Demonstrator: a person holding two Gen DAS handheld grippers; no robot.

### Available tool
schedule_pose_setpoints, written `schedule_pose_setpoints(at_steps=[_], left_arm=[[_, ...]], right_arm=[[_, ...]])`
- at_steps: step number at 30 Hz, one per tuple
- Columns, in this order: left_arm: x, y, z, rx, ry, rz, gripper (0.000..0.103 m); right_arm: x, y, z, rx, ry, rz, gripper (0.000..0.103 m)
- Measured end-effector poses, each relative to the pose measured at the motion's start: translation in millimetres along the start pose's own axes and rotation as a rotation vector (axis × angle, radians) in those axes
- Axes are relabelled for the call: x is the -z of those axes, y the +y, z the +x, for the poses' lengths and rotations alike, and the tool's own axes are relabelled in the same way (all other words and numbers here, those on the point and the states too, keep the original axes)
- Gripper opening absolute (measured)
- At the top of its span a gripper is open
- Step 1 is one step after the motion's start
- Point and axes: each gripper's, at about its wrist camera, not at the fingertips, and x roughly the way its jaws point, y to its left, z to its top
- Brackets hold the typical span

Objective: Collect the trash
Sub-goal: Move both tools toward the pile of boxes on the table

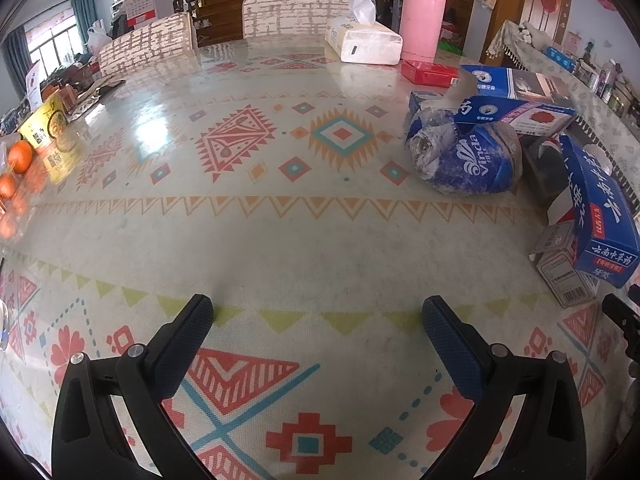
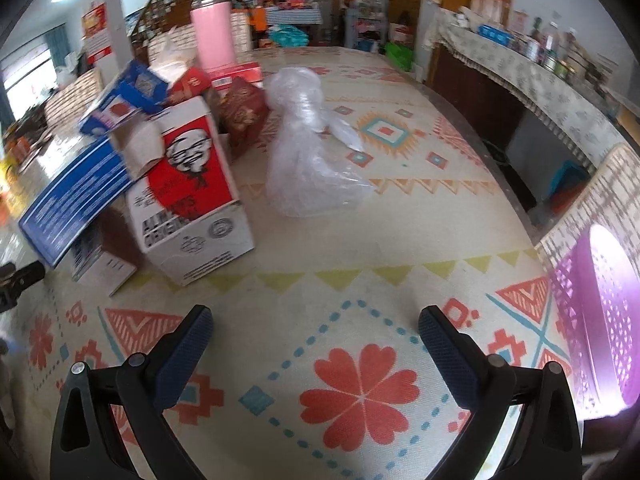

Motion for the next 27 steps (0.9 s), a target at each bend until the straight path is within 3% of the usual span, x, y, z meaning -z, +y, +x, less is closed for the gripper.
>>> schedule_pose_setpoints(at_steps=[9,18,21,25,27], left_arm=[[7,-4,-5,-0.017,-0.008,-0.007,0.103],[30,-2,-25,0.047,-0.001,0.018,0.103],[41,2,-45,0.041,-0.039,0.022,0.103],[49,6,-86,-0.035,-0.174,0.015,0.103],[51,5,-99,-0.065,-0.197,0.022,0.103]], right_arm=[[-1,3,1,-0.009,0.013,-0.006,0.103],[0,1,-1,-0.001,0.010,0.005,0.102],[4,-2,-7,0.008,-0.018,0.024,0.090],[7,-6,-13,-0.004,-0.054,0.047,0.077],[8,-10,-16,0.009,-0.062,0.079,0.071]])
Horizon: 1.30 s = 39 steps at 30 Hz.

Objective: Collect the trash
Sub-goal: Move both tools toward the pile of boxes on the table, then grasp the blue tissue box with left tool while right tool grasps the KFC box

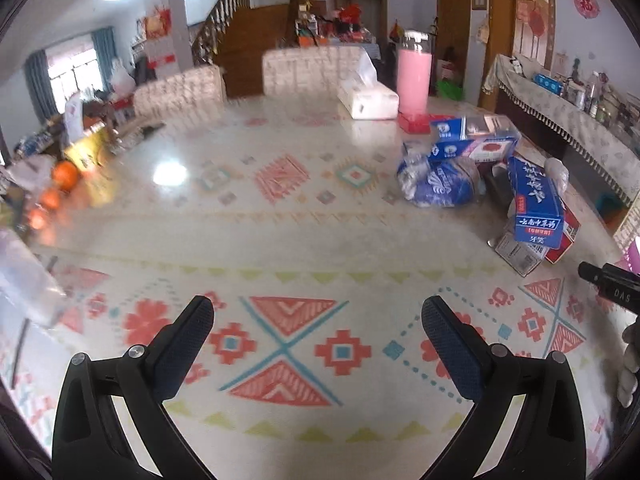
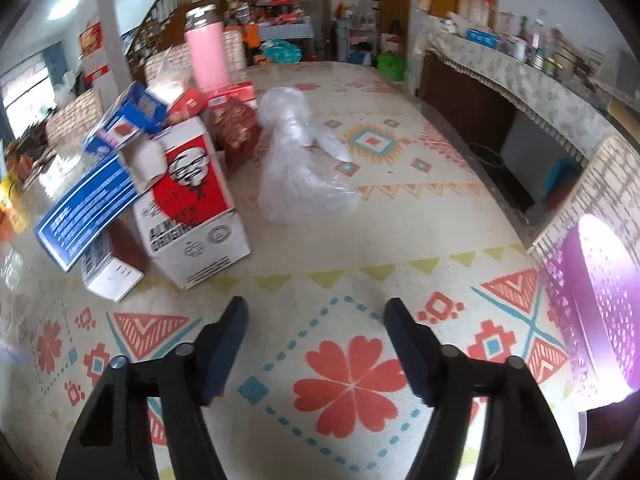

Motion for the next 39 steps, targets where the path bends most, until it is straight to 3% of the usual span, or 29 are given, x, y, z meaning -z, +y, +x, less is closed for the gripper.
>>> schedule_pose_setpoints(at_steps=[1,3,8,10,12,13,18,30,34,39], left_arm=[[0,-3,-5,0.001,-0.001,0.017,0.103],[4,-8,-15,-0.017,-0.027,0.032,0.103],[3,-19,-28,-0.029,-0.067,0.029,0.103],[1,-26,-26,-0.025,-0.054,0.042,0.103],[2,-36,-23,-0.027,-0.040,0.076,0.103],[1,-40,-20,-0.023,-0.030,0.086,0.103],[6,-58,-13,0.015,0.017,0.113,0.103],[3,-83,-11,0.031,0.028,0.185,0.103],[-16,-85,-19,0.109,0.008,0.192,0.103],[-42,-110,-20,0.212,-0.030,0.267,0.103]], right_arm=[[1,-4,-3,0.006,-0.013,0.028,0.070],[3,-10,-16,0.041,-0.072,0.070,0.059],[26,-9,-83,0.245,-0.417,0.149,0.059],[35,-1,-101,0.307,-0.522,0.145,0.066],[42,7,-111,0.338,-0.584,0.128,0.082],[43,9,-115,0.340,-0.601,0.124,0.085],[37,0,-117,0.304,-0.592,0.161,0.088],[44,9,-115,0.194,-0.600,0.071,0.088],[34,15,-100,0.090,-0.514,-0.001,0.082],[21,-2,-77,-0.045,-0.398,0.059,0.070]])
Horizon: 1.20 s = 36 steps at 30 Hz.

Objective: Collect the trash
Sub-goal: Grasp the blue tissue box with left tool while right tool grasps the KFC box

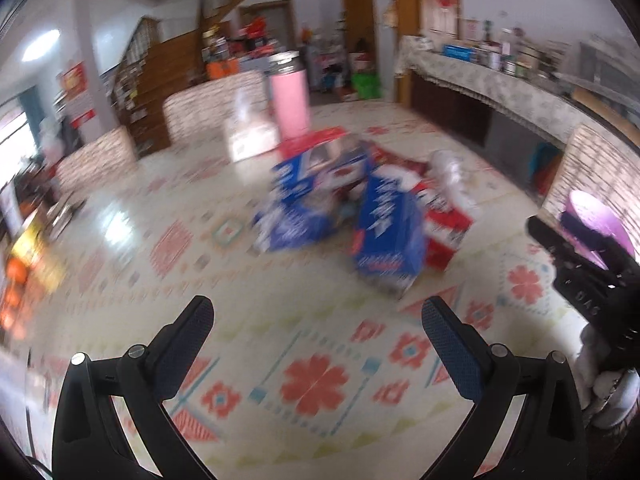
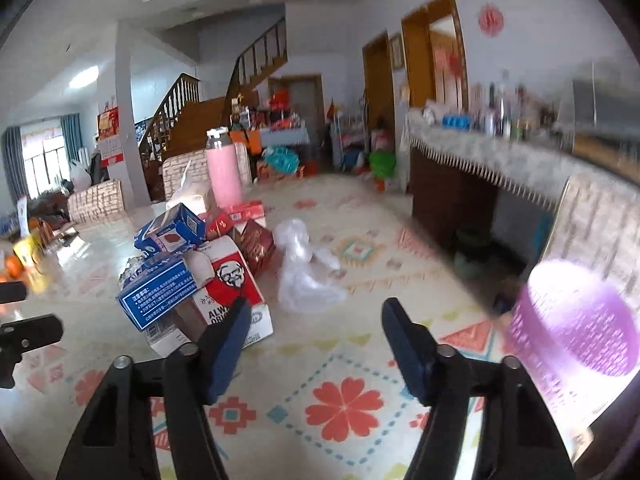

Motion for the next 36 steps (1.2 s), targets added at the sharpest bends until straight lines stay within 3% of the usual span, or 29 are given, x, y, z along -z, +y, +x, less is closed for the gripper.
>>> schedule_pose_setpoints(at_steps=[7,14,17,18,19,20,23,30,36], left_arm=[[-41,-30,38,0.062,0.026,0.131,0.103],[-60,-24,72,0.135,0.097,0.102,0.103],[-56,-30,82,0.131,0.126,0.119,0.102],[-54,-31,86,0.130,0.143,0.116,0.098],[-54,-30,89,0.133,0.151,0.106,0.068],[-53,-28,91,0.145,0.176,0.079,0.056],[-50,-14,77,0.153,0.141,-0.005,0.046],[-23,8,23,0.097,0.032,-0.021,0.045],[3,33,0,0.107,0.028,-0.057,0.045]], right_arm=[[2,-22,13,-0.031,0.049,0.123,0.070],[4,-23,13,-0.024,0.059,0.134,0.070],[3,-27,15,-0.024,0.073,0.147,0.070],[3,-28,17,-0.021,0.080,0.151,0.070],[3,-29,17,-0.020,0.085,0.154,0.070],[3,-29,18,-0.020,0.092,0.156,0.071],[3,-31,21,-0.017,0.108,0.161,0.072],[4,-32,28,-0.078,0.150,0.164,0.073],[-9,5,40,-0.179,0.236,-0.026,0.073]])
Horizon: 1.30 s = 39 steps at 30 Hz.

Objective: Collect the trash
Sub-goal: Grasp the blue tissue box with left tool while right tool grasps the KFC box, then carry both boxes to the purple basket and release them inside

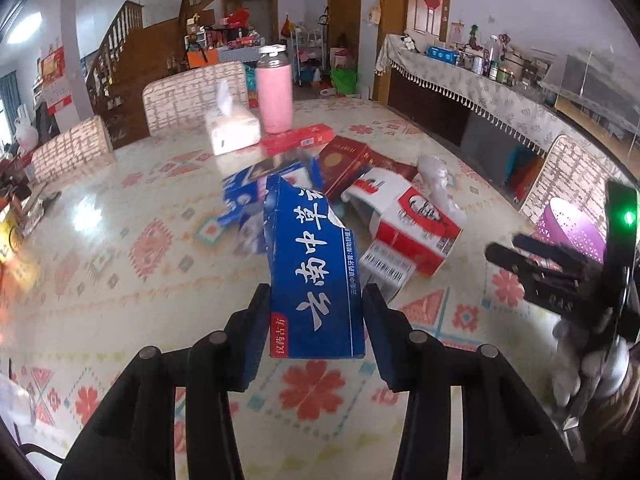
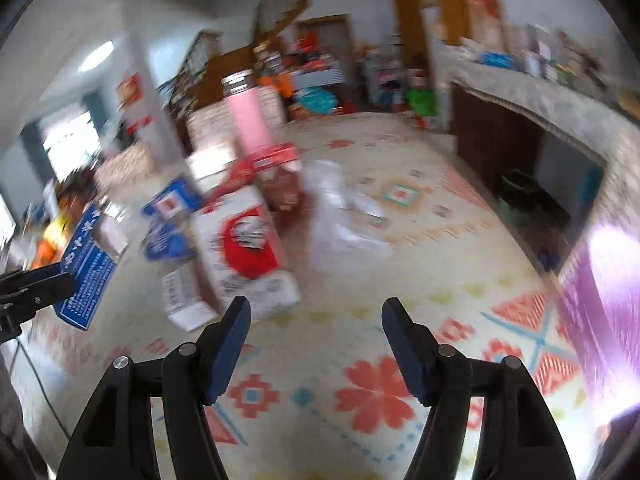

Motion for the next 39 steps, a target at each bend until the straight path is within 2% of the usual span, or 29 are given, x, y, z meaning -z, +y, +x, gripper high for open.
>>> schedule_pose_setpoints(at_steps=[3,6,12,16,21,27,33,39], left_arm=[[7,11,-5,0.000,0.000,-0.024,0.045],[11,17,-7,-0.016,-0.003,-0.031,0.045],[16,24,-2,-0.024,0.017,-0.020,0.045],[16,28,1,-0.027,0.022,-0.021,0.045],[16,29,0,-0.027,0.020,-0.017,0.045],[14,13,-5,-0.013,0.012,0.016,0.045],[4,-35,-11,0.038,-0.013,0.115,0.045],[-15,-97,-6,0.114,-0.025,0.226,0.045]], right_arm=[[-18,26,12,-0.017,0.023,-0.120,0.076],[-32,48,41,-0.004,0.073,-0.210,0.076],[-42,69,87,0.000,0.152,-0.258,0.076],[-40,70,95,-0.007,0.159,-0.237,0.069],[-37,64,75,-0.026,0.121,-0.184,0.067],[-26,36,31,-0.042,0.065,-0.085,0.067],[-10,-9,-19,0.008,0.008,0.010,0.067],[4,-69,-66,0.101,-0.058,0.116,0.067]])
